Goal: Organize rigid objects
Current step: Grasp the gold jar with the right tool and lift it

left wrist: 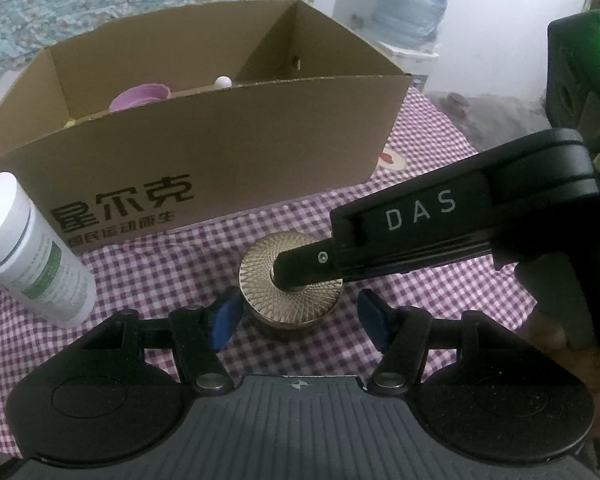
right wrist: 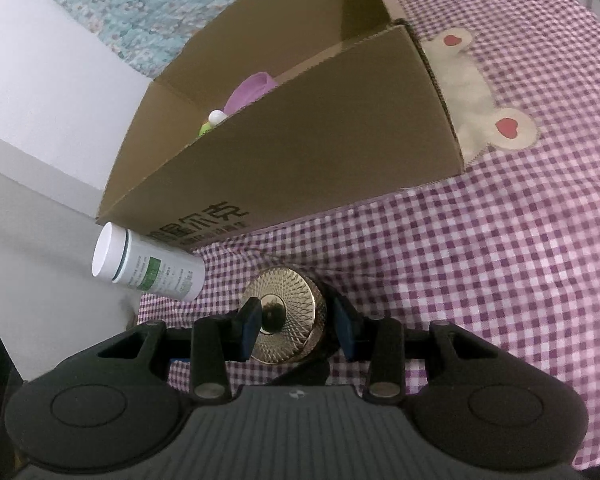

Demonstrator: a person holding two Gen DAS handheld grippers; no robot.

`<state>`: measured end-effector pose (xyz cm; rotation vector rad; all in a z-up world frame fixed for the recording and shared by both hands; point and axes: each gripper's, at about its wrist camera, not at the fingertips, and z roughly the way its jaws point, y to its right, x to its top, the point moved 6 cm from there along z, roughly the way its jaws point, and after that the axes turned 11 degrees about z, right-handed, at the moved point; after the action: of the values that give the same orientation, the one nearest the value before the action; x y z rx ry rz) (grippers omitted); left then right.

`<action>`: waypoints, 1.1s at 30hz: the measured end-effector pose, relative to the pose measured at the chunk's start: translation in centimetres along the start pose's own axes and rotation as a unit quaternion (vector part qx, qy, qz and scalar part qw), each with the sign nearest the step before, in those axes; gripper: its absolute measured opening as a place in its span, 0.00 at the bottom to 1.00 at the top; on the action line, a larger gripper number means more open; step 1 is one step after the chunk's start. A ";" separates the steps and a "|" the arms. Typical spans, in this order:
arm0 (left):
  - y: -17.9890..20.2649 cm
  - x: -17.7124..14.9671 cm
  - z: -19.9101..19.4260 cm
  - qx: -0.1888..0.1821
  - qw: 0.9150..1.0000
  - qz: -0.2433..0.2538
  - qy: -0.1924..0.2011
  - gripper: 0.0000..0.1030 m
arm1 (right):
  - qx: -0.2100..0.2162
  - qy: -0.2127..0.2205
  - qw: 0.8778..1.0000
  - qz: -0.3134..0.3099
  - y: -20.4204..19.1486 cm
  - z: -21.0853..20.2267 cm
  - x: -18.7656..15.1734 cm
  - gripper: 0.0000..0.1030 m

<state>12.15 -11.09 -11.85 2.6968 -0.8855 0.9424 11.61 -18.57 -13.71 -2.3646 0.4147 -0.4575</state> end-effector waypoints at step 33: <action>0.4 3.0 4.2 0.022 0.999 0.017 -0.023 0.56 | 0.023 -0.006 0.999 0.030 1.2 -0.2 0.3 0.46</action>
<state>15.98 -14.24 -13.36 2.7586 -0.9316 0.9215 11.63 -19.62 -14.32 -2.3029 0.4629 -0.4211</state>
